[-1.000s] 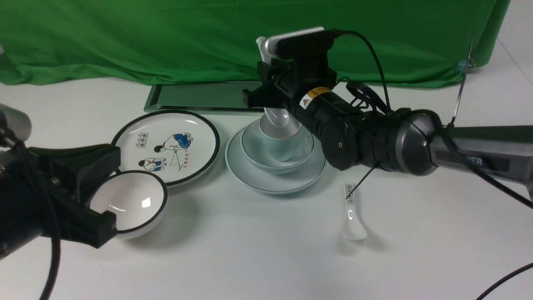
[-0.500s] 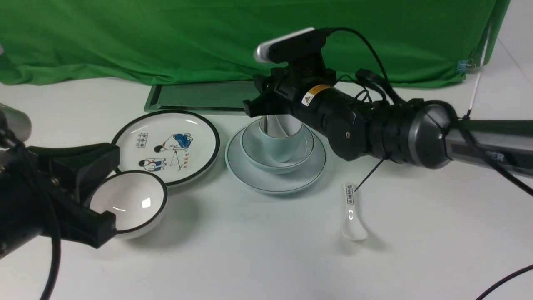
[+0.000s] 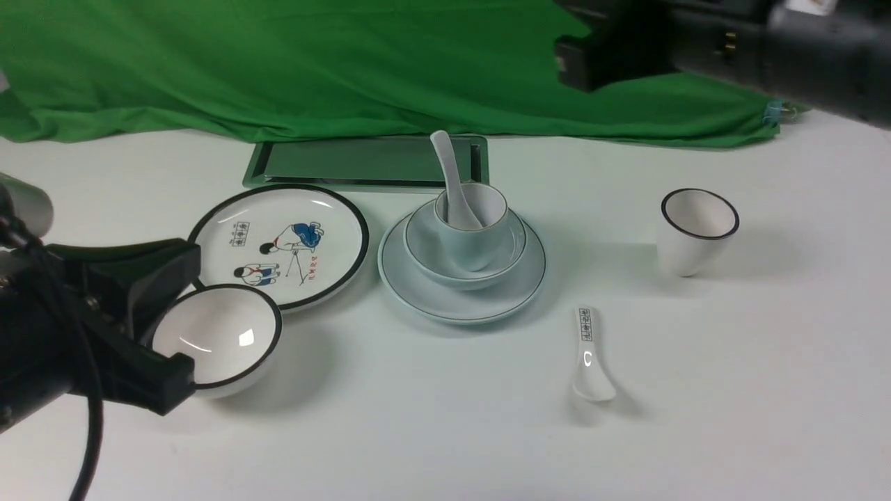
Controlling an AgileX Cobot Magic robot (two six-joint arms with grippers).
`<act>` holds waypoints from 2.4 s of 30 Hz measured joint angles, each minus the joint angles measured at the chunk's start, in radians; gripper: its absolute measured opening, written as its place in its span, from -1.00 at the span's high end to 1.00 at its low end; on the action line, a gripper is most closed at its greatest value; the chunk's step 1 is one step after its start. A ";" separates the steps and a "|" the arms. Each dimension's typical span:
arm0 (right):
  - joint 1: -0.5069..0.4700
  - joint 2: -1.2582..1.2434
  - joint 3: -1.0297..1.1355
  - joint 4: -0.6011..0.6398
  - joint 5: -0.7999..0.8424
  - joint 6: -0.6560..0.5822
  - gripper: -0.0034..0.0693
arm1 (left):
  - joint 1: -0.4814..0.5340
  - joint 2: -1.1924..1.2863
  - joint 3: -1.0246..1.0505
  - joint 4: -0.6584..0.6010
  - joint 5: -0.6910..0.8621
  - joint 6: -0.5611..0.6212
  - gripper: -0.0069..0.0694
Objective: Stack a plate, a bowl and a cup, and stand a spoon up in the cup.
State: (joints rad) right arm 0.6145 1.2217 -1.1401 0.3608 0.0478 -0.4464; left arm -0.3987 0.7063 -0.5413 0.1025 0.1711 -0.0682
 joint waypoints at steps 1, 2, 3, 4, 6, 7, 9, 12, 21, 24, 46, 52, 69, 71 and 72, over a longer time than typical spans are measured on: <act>0.000 -0.061 0.047 0.000 0.002 0.000 0.87 | 0.000 0.000 0.000 0.000 0.000 0.000 0.91; 0.000 -0.121 0.094 0.000 0.010 0.000 0.87 | 0.000 0.000 0.000 0.000 0.000 0.001 0.91; 0.000 -0.168 0.129 0.000 0.014 0.000 0.87 | 0.000 0.000 0.000 0.000 0.000 0.001 0.91; 0.000 -0.237 0.171 0.000 0.019 0.000 0.87 | 0.000 0.000 0.000 0.000 0.000 0.001 0.91; 0.000 -0.324 0.238 0.000 0.022 0.000 0.87 | 0.000 0.000 0.000 0.000 0.000 0.002 0.91; 0.000 -0.363 0.264 0.000 0.022 0.000 0.87 | 0.000 0.000 0.000 0.000 0.000 0.002 0.91; 0.000 -0.458 0.321 0.000 0.025 0.000 0.86 | 0.000 0.000 0.000 0.000 0.000 0.003 0.91; 0.000 -0.554 0.382 0.000 0.036 0.006 0.84 | 0.000 0.000 0.000 0.000 0.000 0.003 0.91; 0.000 -0.647 0.421 0.000 0.050 0.011 0.77 | 0.000 0.000 0.000 0.000 0.000 0.003 0.91; 0.000 -0.647 0.424 0.000 0.049 0.011 0.84 | 0.000 0.000 0.000 0.000 0.000 0.003 0.91; -0.072 -0.722 0.798 -0.078 -0.272 -0.018 0.87 | 0.000 0.000 0.000 0.000 0.000 0.006 0.90; -0.284 -0.878 1.006 -0.106 -0.315 0.109 0.87 | 0.000 0.000 0.000 0.000 0.001 0.006 0.90; -0.599 -1.217 1.148 -0.429 0.073 0.530 0.87 | 0.000 0.000 0.000 0.000 0.001 0.006 0.90; -0.599 -1.220 1.149 -0.436 0.115 0.530 0.87 | 0.000 0.000 0.000 0.000 0.001 0.006 0.90; -0.599 -1.222 1.149 -0.435 0.123 0.530 0.87 | 0.000 0.000 0.000 0.000 0.001 0.006 0.90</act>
State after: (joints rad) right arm 0.0151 0.0000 0.0090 -0.0747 0.1711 0.0837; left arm -0.3987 0.7063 -0.5413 0.1025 0.1720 -0.0617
